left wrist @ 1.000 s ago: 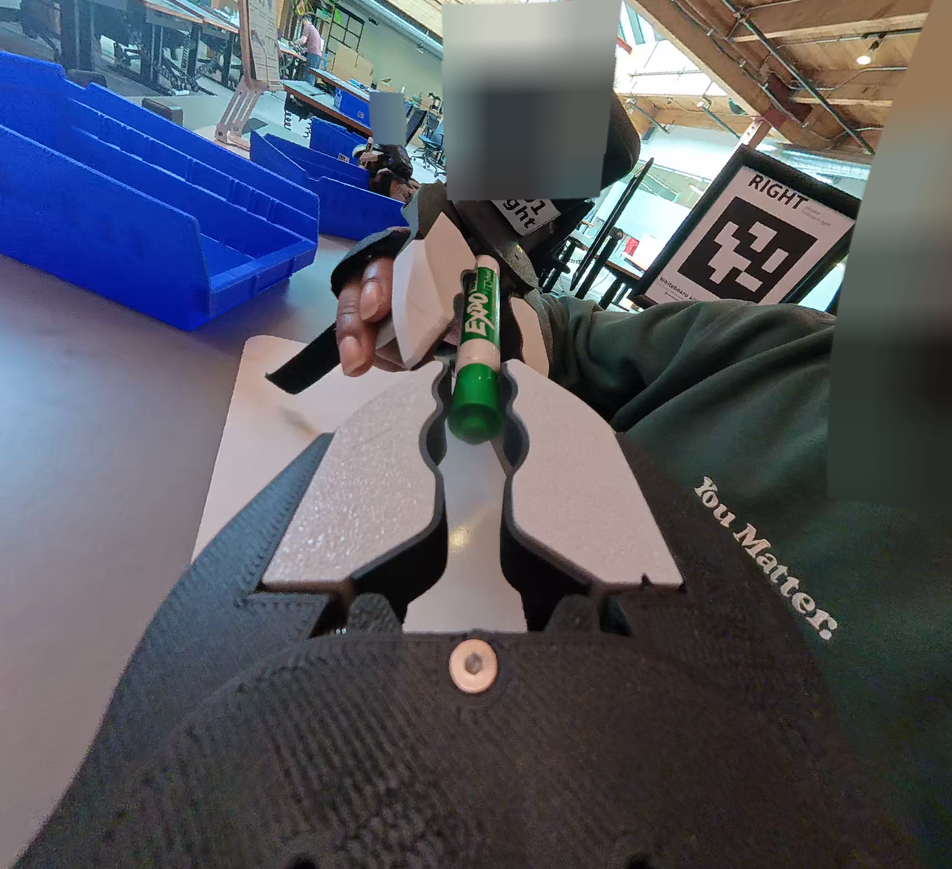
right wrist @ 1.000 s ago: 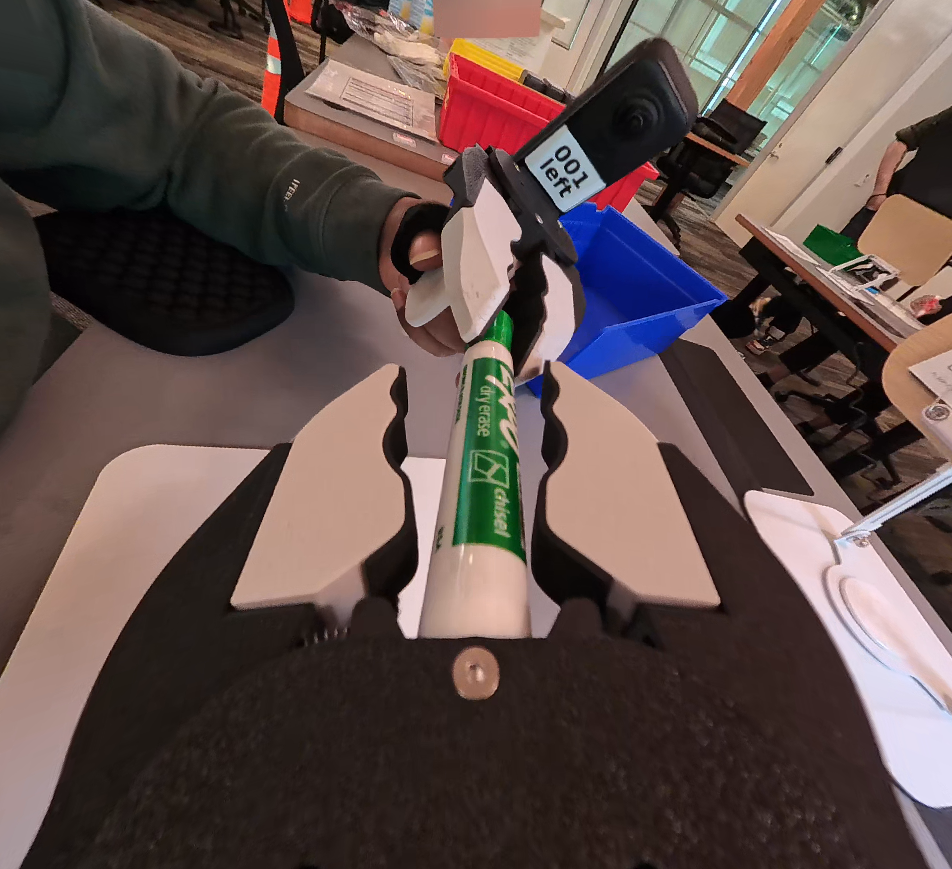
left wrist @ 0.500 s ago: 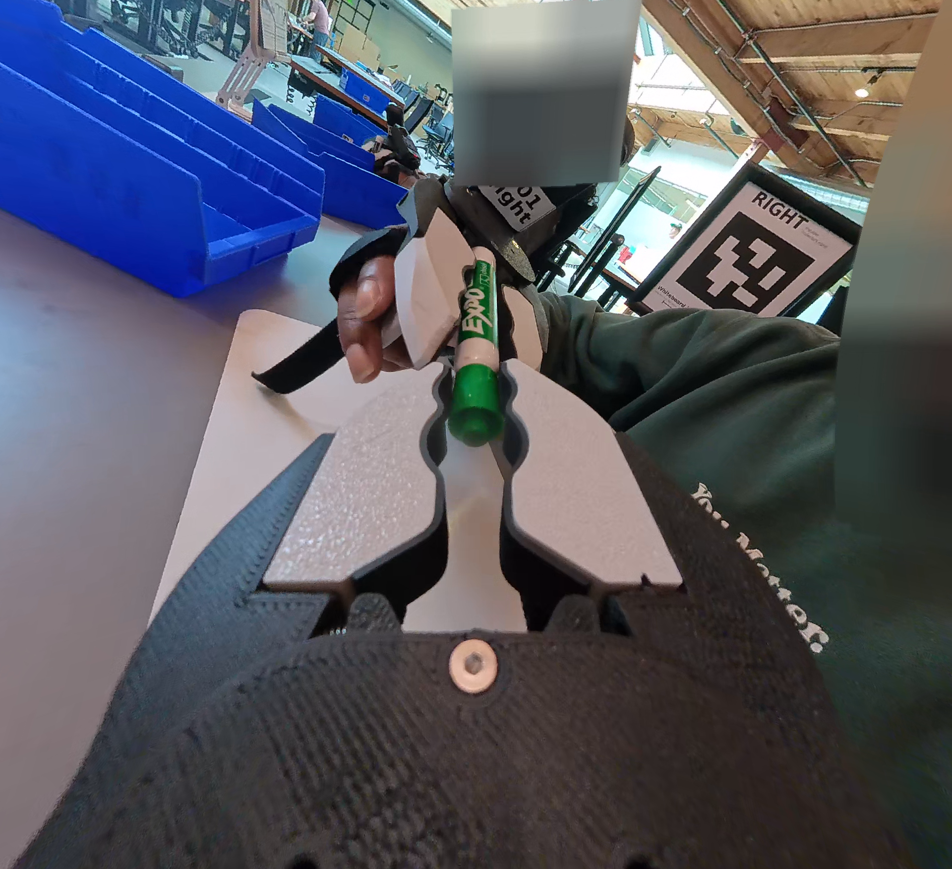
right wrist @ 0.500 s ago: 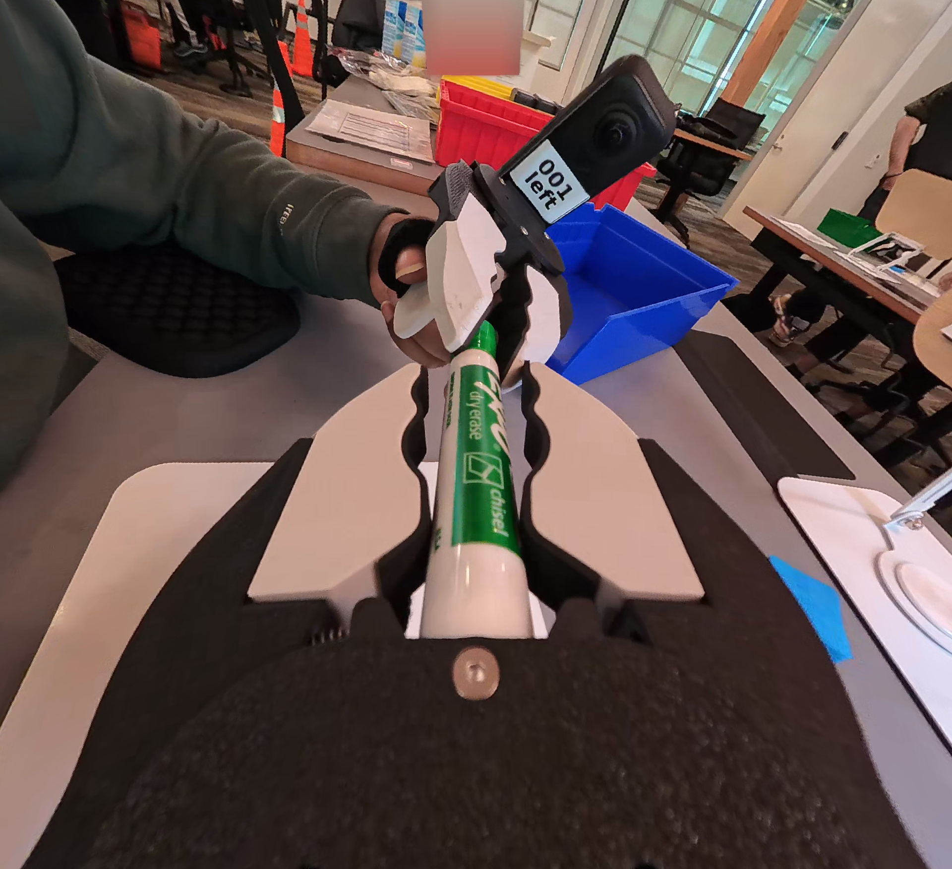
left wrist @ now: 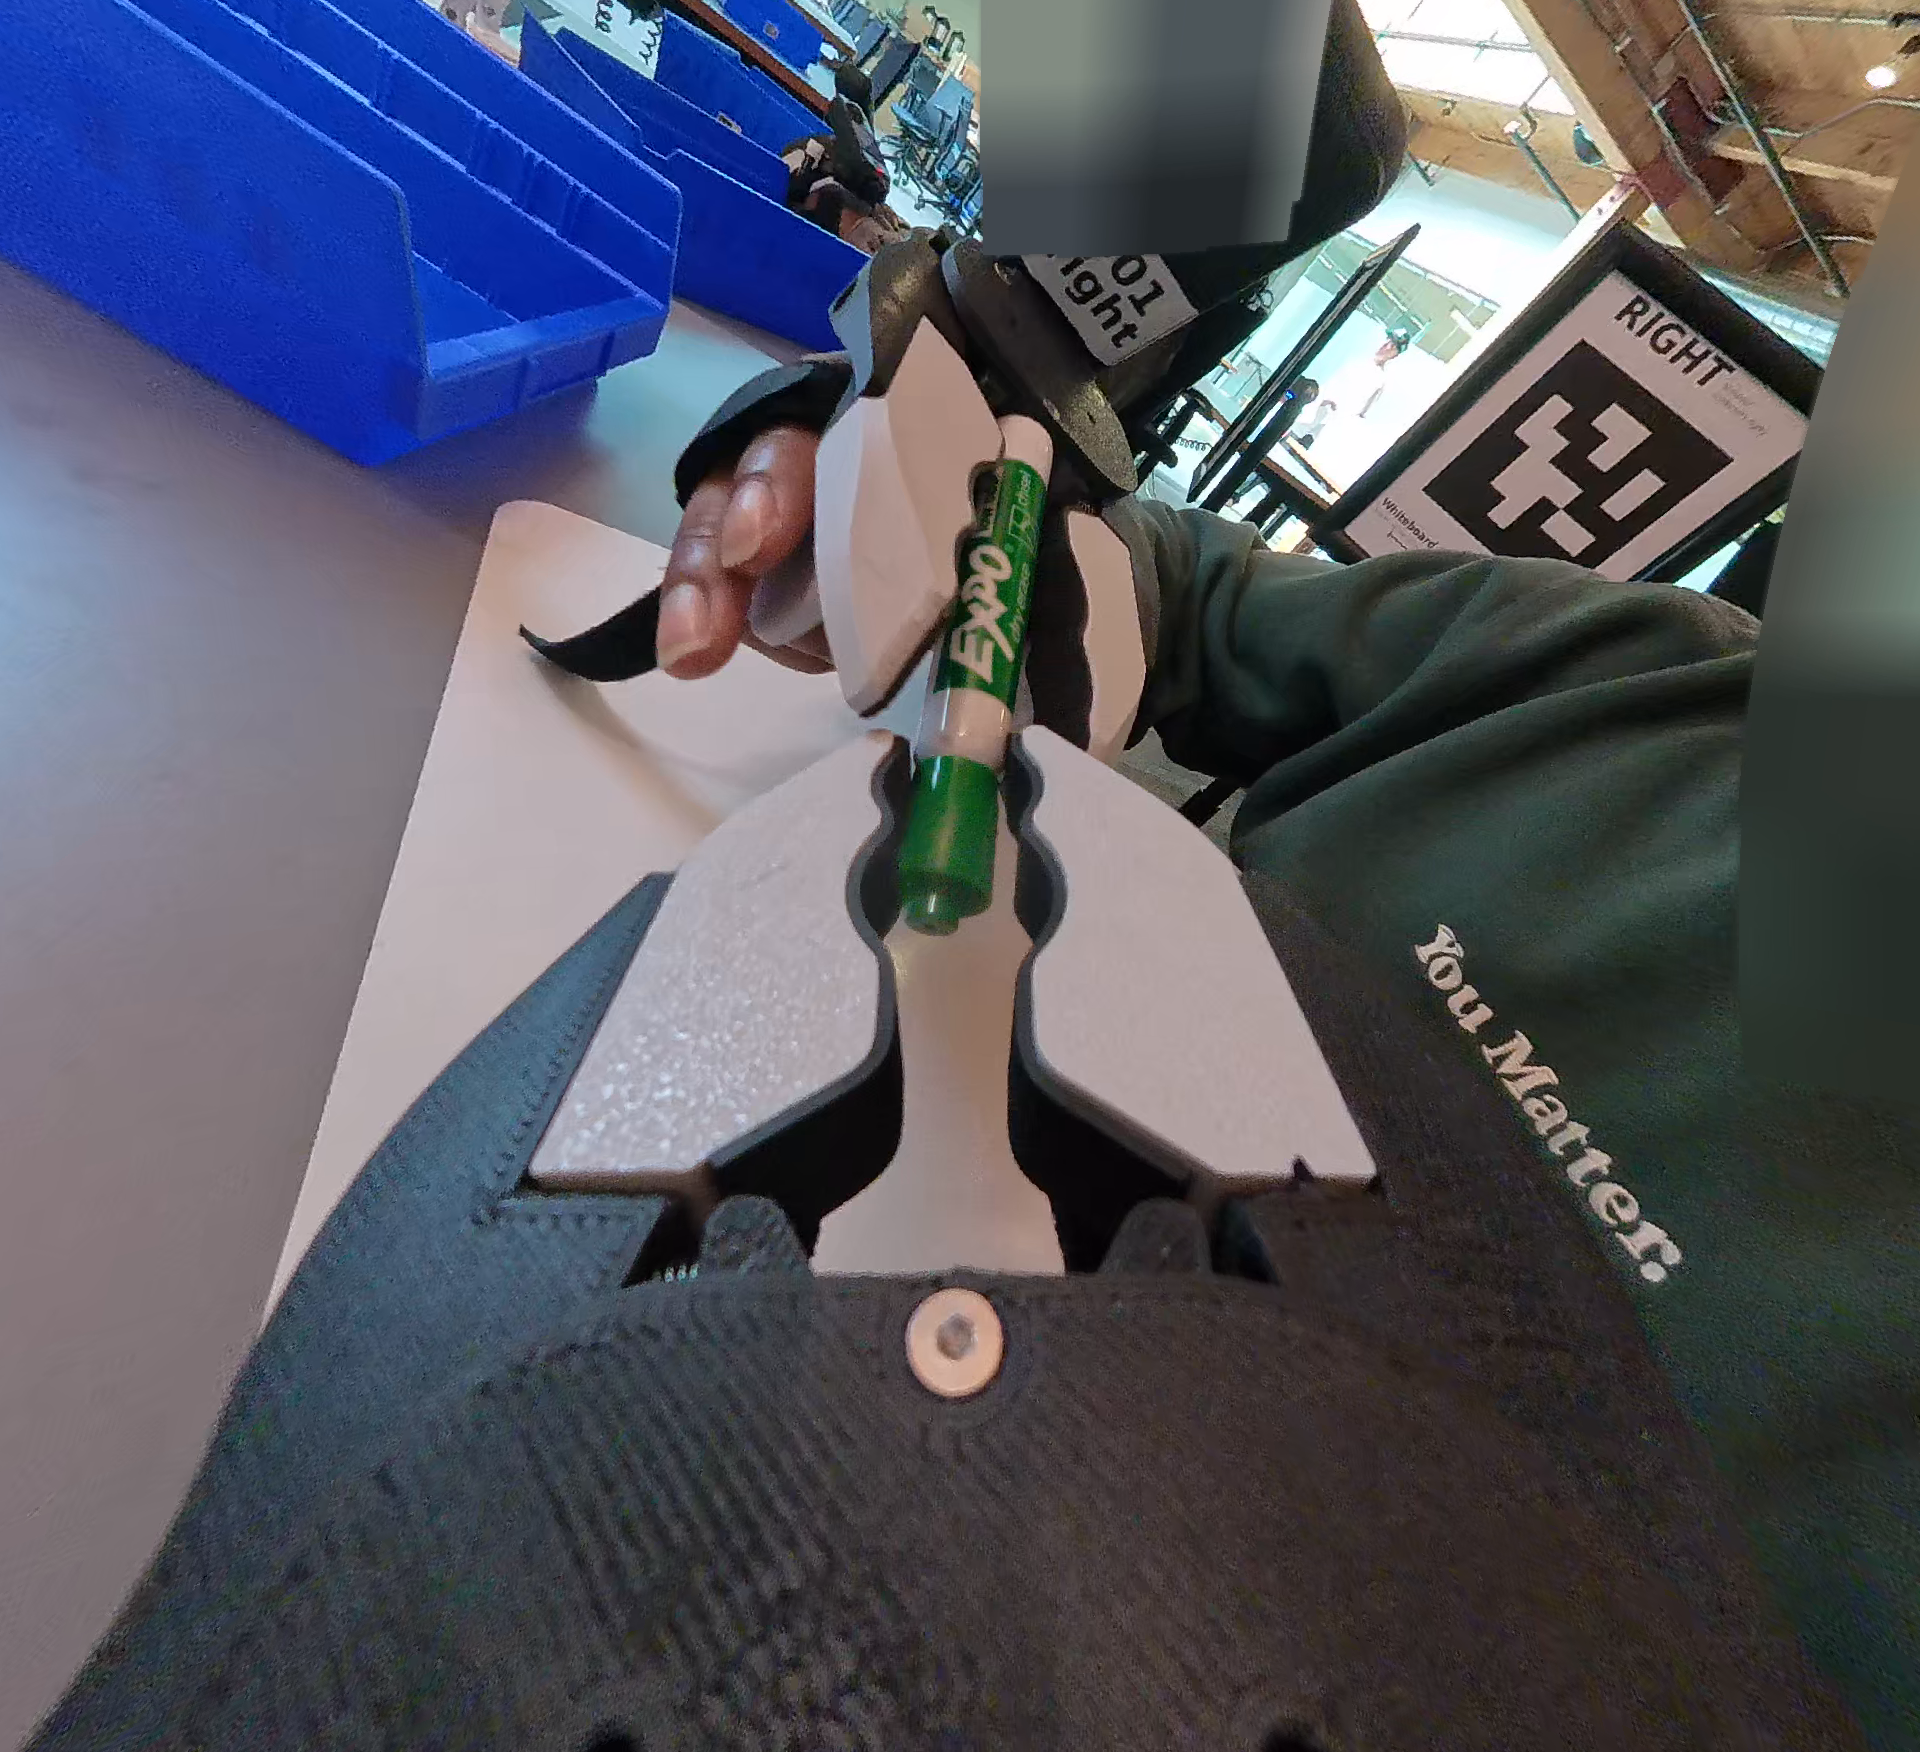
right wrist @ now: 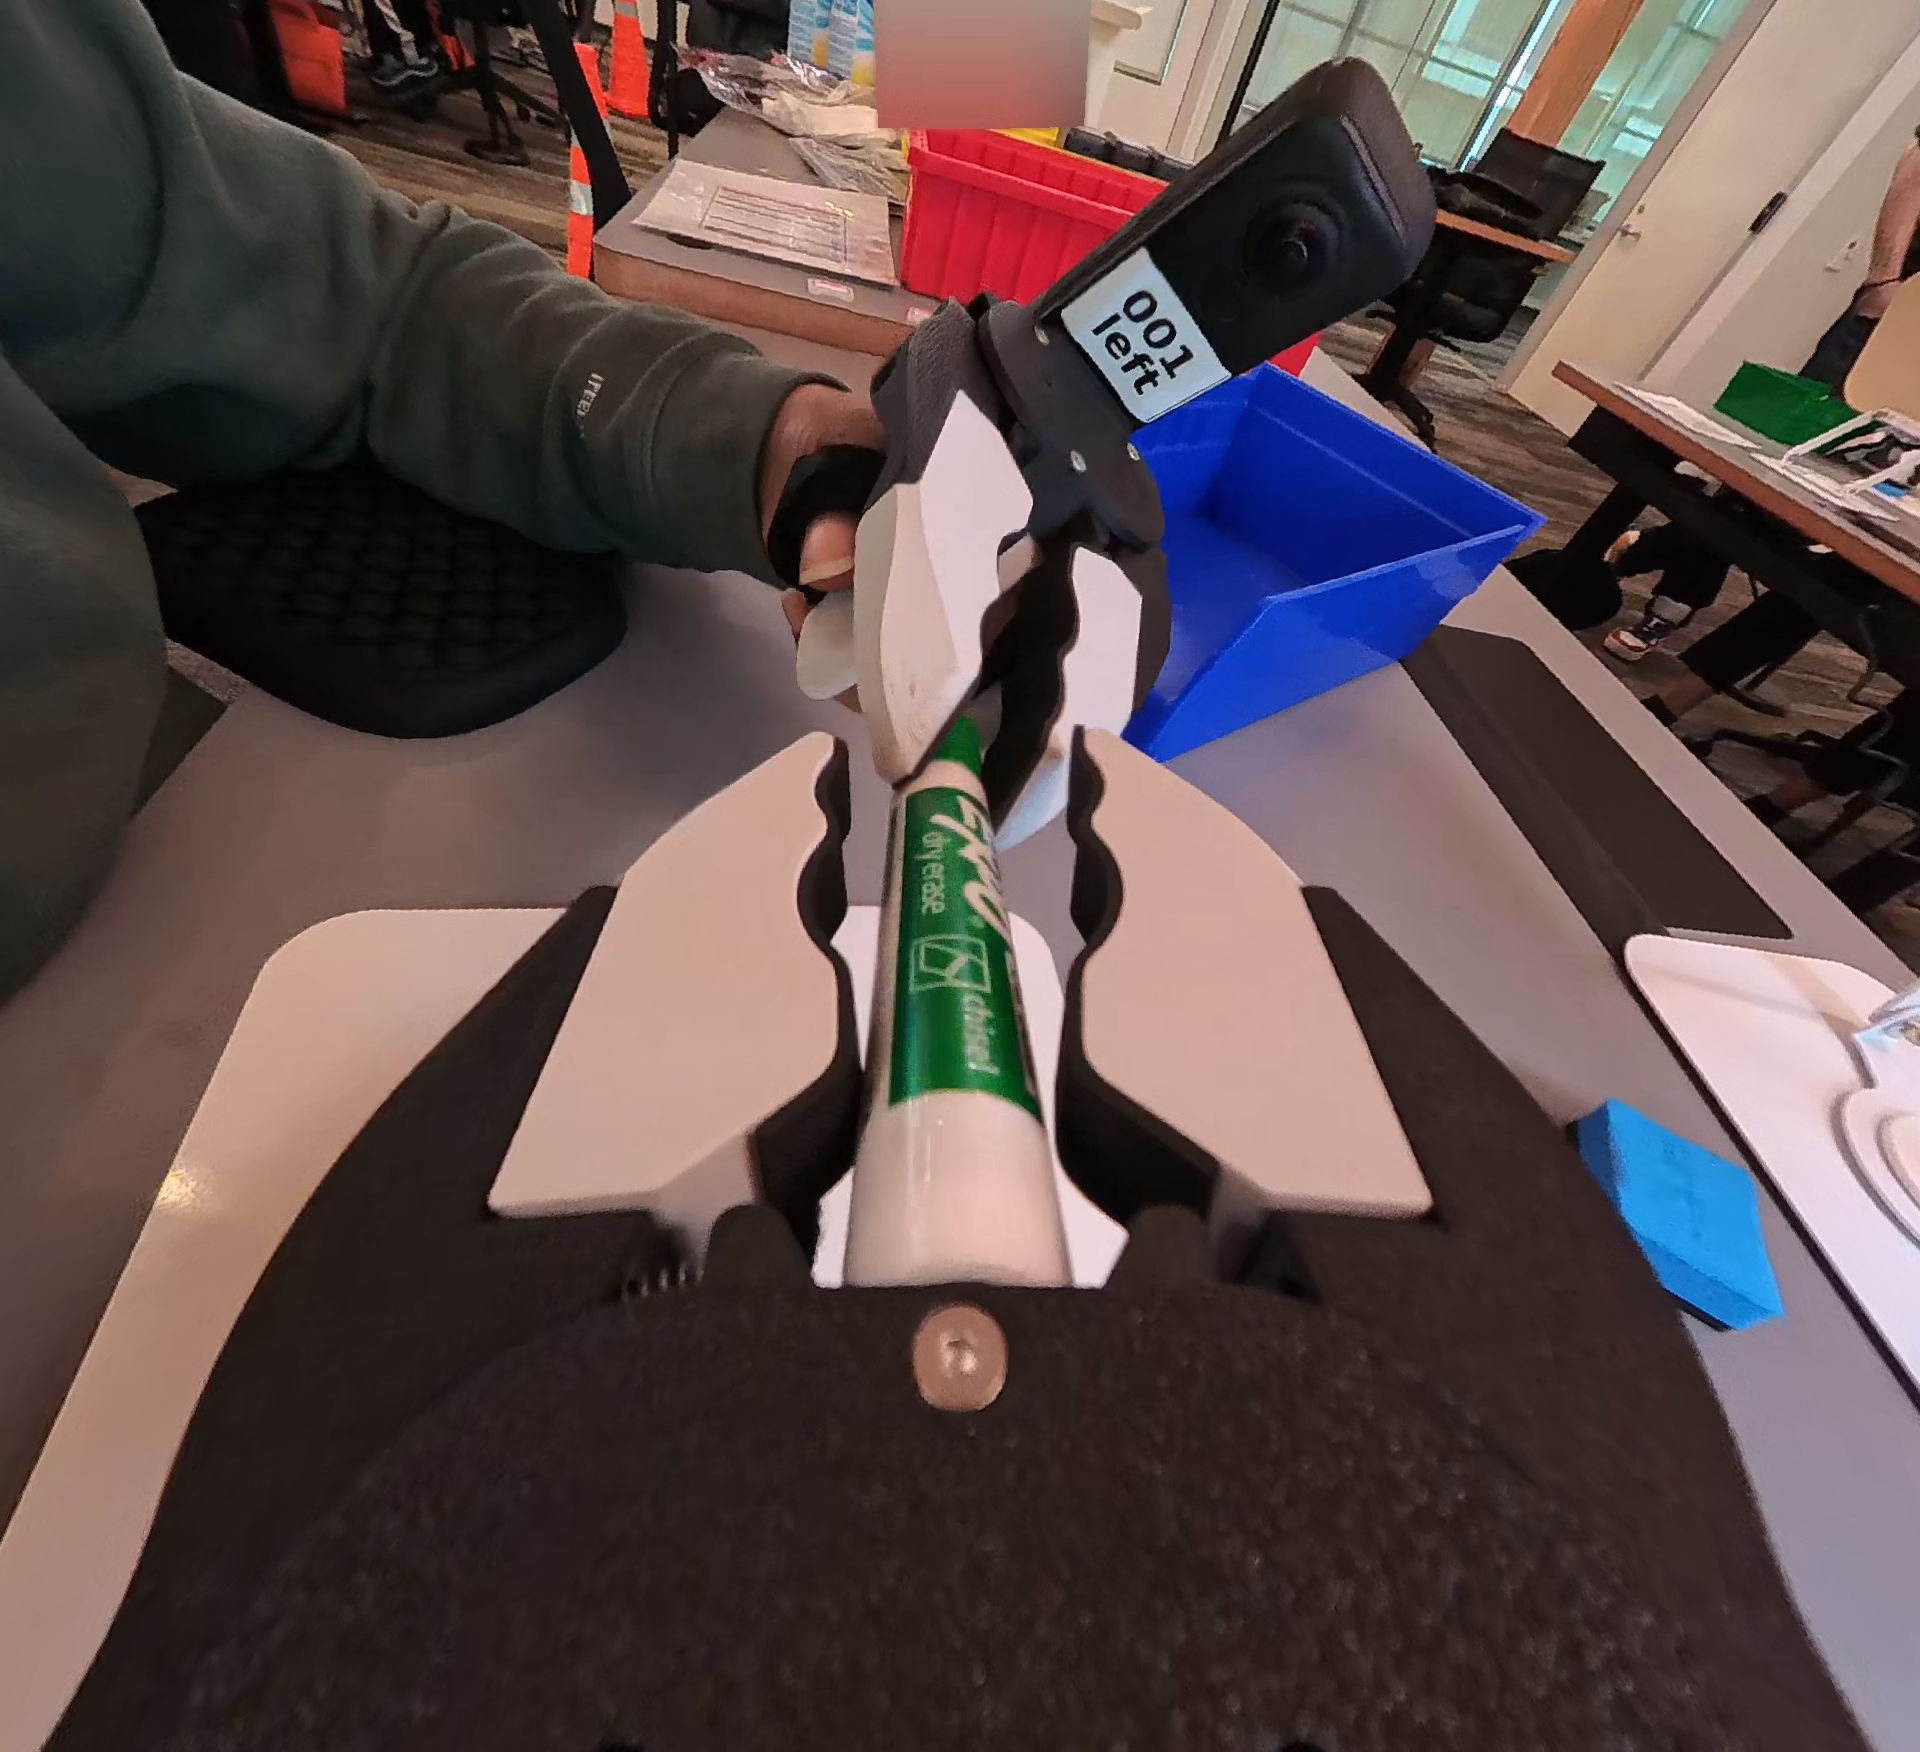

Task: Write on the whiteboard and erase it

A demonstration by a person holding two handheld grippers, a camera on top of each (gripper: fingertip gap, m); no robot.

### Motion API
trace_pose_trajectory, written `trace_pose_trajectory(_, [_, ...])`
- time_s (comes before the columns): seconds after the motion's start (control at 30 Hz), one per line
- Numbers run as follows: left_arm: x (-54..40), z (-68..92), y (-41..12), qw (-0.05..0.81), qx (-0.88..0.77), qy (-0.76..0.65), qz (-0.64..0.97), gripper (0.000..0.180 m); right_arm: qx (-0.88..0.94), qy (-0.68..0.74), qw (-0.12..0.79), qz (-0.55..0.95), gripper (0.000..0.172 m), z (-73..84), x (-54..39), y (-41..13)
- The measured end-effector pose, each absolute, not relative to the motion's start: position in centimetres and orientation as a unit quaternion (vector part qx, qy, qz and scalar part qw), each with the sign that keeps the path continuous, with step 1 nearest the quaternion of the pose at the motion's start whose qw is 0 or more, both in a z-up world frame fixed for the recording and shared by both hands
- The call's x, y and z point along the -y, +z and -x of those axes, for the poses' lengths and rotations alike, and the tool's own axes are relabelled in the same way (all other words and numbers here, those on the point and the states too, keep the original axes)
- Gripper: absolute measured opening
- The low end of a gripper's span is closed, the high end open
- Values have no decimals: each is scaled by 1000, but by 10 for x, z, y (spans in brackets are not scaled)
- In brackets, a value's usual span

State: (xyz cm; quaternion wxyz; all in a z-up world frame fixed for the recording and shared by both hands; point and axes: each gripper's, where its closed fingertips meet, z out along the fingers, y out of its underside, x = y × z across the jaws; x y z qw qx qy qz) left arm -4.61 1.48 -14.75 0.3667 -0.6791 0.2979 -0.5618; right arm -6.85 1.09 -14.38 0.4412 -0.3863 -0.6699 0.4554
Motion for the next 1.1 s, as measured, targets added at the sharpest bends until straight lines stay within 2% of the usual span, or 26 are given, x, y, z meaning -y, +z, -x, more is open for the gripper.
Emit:
trace_pose_trajectory(0.23, [-15, 46, -143, 367, -290, -575, 672, 17, 656, 479, 427, 398, 35, 68, -11, -141])
trace_pose_trajectory(1.1, [-11, 50, -144, 344, -300, -563, 688, 17, 674, 456, 422, 400, 36, 70, -11, -154])
